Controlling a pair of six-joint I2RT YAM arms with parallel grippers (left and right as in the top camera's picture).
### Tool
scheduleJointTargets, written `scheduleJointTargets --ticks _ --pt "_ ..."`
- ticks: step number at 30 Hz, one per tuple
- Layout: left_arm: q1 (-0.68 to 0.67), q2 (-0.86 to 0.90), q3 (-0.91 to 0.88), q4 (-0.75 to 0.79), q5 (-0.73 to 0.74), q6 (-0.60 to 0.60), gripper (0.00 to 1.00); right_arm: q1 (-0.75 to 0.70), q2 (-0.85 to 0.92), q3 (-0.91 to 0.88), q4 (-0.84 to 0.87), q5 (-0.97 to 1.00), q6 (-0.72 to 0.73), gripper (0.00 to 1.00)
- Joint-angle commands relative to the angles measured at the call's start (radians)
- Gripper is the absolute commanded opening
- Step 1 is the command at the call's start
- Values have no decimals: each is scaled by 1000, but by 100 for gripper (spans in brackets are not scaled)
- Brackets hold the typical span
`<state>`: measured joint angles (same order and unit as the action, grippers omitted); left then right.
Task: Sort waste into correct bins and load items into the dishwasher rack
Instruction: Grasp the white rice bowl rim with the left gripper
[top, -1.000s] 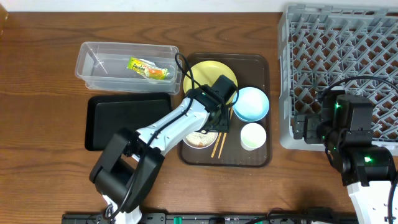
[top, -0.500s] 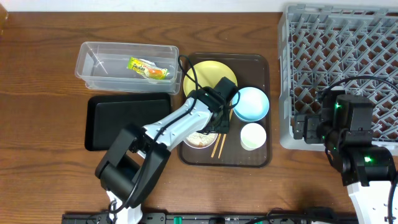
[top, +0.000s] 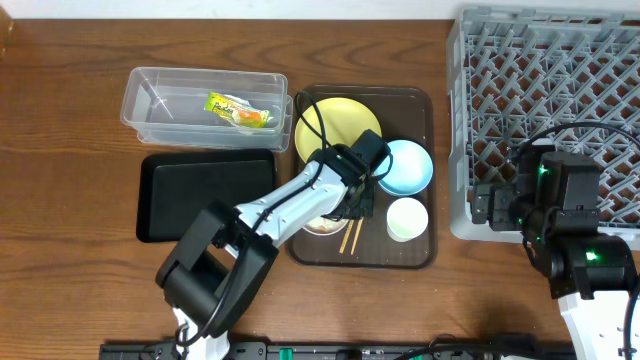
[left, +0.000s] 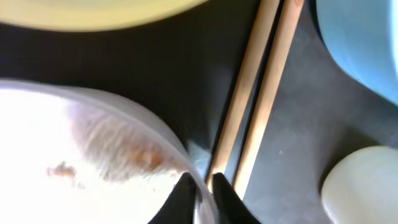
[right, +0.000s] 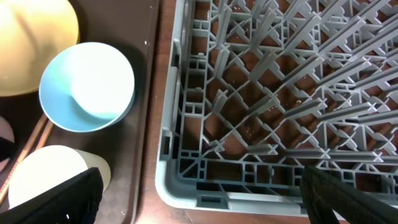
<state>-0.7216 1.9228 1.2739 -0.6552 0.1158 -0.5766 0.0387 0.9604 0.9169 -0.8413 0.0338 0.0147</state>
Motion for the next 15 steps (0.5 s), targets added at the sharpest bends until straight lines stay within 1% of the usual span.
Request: scheduleJointTargets --ticks 1,7,12,15 --pt "1 -35 -6 -2 -5 3 6 11 0 17 -1 -1 7 99" --pt "2 -87 -4 -38 -5 8 6 11 0 17 -2 -1 7 99" --pt "12 -178 -4 -108 -43 79 6 11 0 17 -1 -1 7 99" --pt "36 -251 -4 -150 -42 158 6 11 0 17 -1 -1 7 99"
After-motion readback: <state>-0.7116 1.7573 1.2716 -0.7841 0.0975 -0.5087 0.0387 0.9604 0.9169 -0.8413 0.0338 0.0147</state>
